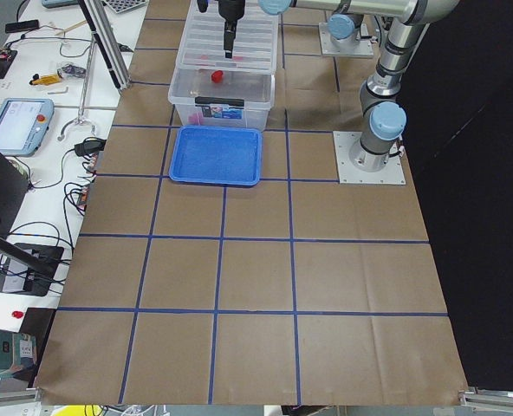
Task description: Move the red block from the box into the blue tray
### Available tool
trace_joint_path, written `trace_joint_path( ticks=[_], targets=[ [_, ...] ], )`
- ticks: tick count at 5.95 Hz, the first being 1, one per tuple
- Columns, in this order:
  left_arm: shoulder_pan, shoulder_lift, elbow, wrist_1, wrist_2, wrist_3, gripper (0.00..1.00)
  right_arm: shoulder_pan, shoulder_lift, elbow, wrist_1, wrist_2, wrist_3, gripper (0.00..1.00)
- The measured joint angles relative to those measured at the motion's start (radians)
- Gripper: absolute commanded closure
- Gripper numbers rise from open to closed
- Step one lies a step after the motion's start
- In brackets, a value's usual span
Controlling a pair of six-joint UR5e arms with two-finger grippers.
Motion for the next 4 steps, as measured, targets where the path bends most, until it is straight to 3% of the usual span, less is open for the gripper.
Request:
trace_joint_path(
  ticks=[4],
  targets=[
    [-0.014,-0.034,0.002,0.002,-0.004,0.144,0.02,-0.041,0.009,-0.002,-0.050,-0.046,-0.024,0.00]
  ],
)
